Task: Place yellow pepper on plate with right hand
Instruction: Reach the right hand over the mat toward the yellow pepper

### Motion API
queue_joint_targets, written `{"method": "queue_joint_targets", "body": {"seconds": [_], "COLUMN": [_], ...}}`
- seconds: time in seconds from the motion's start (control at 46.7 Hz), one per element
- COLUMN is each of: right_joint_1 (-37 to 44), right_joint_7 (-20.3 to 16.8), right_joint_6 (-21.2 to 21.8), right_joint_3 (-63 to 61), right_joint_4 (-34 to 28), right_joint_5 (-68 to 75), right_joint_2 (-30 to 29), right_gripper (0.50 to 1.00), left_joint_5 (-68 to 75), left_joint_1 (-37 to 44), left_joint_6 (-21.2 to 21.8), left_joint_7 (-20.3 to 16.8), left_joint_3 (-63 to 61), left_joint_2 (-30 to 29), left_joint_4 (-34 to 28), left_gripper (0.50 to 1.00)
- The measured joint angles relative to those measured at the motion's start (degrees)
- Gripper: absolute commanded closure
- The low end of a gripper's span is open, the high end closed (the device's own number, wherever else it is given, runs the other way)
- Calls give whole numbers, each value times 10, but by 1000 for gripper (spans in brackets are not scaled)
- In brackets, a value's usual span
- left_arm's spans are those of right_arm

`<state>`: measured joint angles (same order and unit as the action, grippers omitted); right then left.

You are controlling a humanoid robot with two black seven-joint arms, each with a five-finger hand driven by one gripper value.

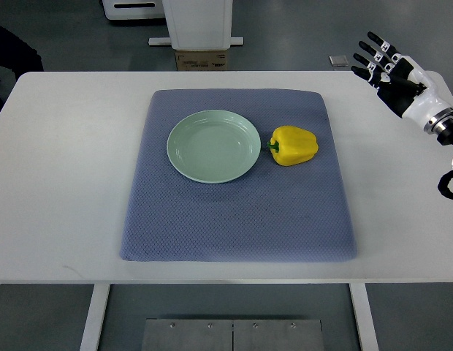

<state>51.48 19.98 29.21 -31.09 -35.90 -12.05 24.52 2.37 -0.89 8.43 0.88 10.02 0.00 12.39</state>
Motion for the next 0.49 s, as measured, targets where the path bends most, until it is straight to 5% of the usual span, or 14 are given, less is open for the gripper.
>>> {"method": "queue_joint_targets", "body": {"seconds": [0.235,0.492], "right_joint_1": [48,125], "right_joint_7": [44,55], "right_joint_6": [-1,-14], "right_joint_3": [138,241], "right_joint_4": [-65,-78], "right_joint_5": [-82,-179], "right_joint_2": [77,85], "right_gripper": [500,500], "left_joint_5": [0,0], "left_joint_1": [0,0], "left_joint_6": [0,0], "left_joint_7": [0,0], "left_joint_3": [0,0], "left_joint_2": [0,0], "left_joint_4": [0,0], "left_gripper": [500,500]}}
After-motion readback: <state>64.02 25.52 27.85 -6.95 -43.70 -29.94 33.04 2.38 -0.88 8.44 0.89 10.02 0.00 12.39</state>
